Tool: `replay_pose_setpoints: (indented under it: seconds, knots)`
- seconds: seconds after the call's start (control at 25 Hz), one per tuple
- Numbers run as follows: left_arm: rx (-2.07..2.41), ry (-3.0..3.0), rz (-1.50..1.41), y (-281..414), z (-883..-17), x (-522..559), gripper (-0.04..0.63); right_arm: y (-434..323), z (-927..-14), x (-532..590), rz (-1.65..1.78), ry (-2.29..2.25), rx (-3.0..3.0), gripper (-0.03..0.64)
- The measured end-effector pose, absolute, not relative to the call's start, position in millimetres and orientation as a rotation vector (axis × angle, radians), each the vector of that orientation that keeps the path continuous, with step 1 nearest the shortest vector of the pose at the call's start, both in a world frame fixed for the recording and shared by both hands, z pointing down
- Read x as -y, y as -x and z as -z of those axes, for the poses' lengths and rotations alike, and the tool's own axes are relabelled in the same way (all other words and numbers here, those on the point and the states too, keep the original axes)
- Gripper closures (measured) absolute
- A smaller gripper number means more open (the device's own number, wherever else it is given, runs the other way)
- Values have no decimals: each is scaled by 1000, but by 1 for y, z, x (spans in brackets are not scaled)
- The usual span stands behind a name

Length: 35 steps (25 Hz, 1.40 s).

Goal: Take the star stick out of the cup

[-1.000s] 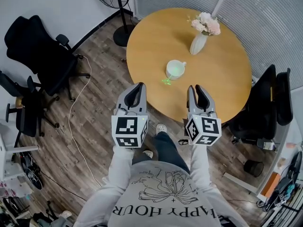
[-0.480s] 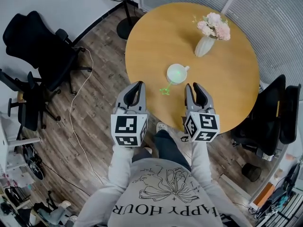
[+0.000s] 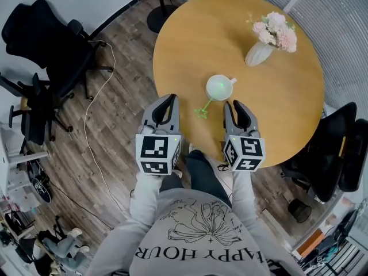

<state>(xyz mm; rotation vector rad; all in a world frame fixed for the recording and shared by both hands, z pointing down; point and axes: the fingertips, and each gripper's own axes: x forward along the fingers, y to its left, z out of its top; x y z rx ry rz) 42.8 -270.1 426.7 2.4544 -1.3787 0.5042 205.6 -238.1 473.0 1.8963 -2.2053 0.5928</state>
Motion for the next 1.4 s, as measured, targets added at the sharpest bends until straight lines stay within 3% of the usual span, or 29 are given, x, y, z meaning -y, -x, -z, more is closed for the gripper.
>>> replay_pose_setpoints:
  seconds: [1.4]
  knots:
    - [1394,-2298,-615,-33,-501,264,591,-165,-558,242,-629,-1558,2232,463]
